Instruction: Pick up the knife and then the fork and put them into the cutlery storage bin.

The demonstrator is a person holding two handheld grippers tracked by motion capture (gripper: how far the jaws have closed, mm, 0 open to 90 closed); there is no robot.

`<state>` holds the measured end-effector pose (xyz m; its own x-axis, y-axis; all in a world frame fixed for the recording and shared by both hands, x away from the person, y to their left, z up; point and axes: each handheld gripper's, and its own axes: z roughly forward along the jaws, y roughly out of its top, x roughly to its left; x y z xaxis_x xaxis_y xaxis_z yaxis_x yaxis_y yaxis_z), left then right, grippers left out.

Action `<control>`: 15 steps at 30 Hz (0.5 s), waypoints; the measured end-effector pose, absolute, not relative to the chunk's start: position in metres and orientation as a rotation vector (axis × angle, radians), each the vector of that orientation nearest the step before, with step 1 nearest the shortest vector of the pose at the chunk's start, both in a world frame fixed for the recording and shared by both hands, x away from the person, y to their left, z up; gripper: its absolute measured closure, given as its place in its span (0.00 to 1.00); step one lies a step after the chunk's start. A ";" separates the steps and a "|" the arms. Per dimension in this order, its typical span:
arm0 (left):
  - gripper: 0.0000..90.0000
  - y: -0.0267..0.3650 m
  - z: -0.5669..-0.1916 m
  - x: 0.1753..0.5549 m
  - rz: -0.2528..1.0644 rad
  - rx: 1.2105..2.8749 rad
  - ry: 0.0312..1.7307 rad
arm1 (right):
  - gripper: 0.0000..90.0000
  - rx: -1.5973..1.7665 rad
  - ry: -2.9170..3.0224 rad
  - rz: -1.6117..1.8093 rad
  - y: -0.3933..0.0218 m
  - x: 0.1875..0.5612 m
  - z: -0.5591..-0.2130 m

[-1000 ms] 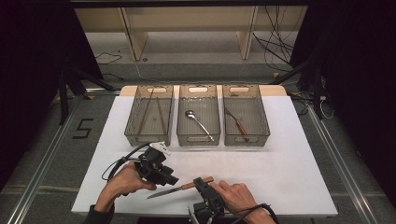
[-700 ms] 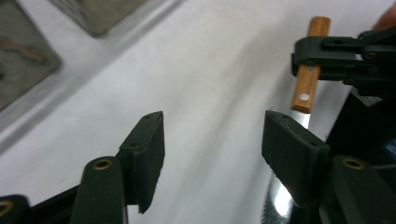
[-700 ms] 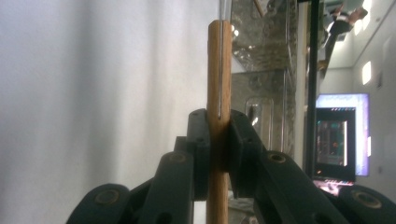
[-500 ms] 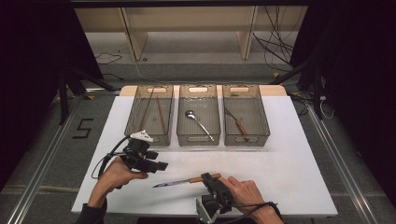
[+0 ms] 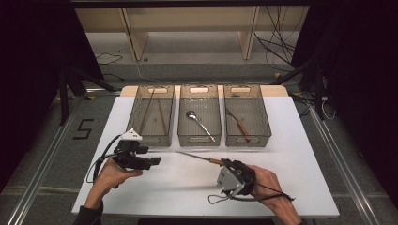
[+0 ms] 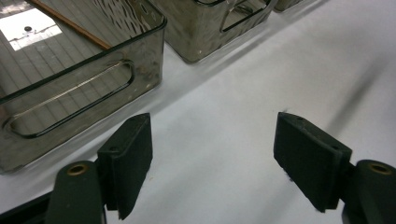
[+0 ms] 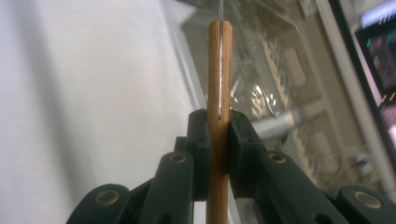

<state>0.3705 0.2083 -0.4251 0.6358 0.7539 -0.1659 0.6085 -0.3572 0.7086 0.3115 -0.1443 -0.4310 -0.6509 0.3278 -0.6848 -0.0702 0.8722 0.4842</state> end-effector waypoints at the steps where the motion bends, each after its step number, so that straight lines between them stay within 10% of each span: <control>1: 0.29 0.208 -0.425 0.370 0.249 2.079 1.060 | 0.90 0.235 2.215 0.631 -0.149 0.316 -0.428; 15: 0.24 0.195 -0.439 0.355 0.280 2.045 1.007 | 0.90 0.925 2.311 0.985 -0.200 0.384 -0.389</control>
